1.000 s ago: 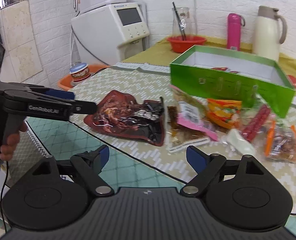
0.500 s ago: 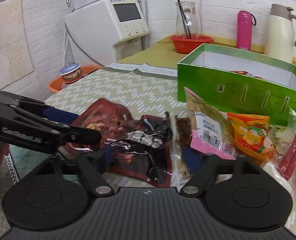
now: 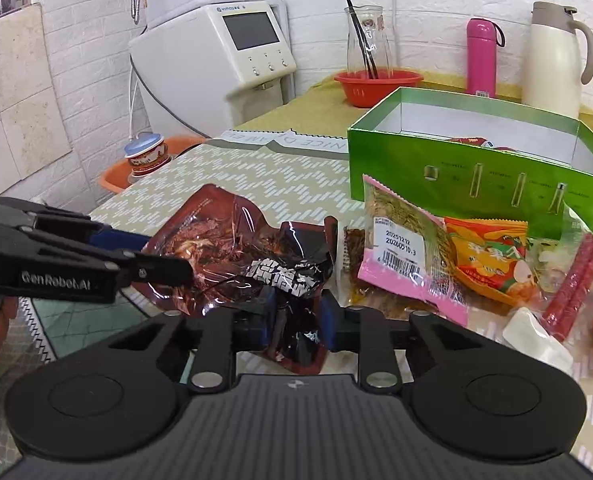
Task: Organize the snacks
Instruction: 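Lift the brown jerky bag with both tools and carry it over the box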
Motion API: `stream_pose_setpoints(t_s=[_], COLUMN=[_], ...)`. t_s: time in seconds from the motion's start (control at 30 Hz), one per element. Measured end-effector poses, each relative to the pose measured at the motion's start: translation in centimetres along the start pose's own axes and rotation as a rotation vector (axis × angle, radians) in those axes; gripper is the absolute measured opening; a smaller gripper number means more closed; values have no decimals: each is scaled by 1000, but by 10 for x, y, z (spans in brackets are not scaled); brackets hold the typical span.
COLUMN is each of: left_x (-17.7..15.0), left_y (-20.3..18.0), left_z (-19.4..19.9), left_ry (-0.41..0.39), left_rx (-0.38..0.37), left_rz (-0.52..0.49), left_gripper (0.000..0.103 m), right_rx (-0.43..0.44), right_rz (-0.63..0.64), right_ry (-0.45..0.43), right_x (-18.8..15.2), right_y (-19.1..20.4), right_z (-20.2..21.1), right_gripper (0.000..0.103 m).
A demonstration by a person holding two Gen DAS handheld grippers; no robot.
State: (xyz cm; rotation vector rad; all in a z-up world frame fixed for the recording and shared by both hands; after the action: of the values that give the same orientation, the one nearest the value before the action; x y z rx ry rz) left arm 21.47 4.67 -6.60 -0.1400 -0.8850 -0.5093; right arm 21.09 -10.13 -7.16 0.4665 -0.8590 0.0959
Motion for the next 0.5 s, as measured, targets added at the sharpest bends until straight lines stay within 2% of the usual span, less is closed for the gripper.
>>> stream_pose_setpoints(t_s=[0.27, 0.5], left_x=[34, 90], left_y=[-14, -35], left_z=[35, 46], left_ry=[-90, -190], left_rx=[37, 30], left_rz=[-50, -103], left_gripper=[33, 33], right_rx=[19, -7], right_rz=[6, -2], right_ry=[-99, -201], right_x=[23, 63], right_y=[6, -10], right_z=[38, 71], right_gripper=[40, 40])
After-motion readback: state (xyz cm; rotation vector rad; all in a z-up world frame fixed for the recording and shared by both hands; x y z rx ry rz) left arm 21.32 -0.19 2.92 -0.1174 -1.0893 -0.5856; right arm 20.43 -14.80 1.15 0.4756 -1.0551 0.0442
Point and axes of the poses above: each gripper's, at about its wrist camera, not at the fingertips, and z roughly against the way its jaws point, y to its left, x to its top, the point moved 10 cm from there along -z, roughly the way its jaws point, and after that the axes turned 15 degrees about -z, right-handed, at the moved point
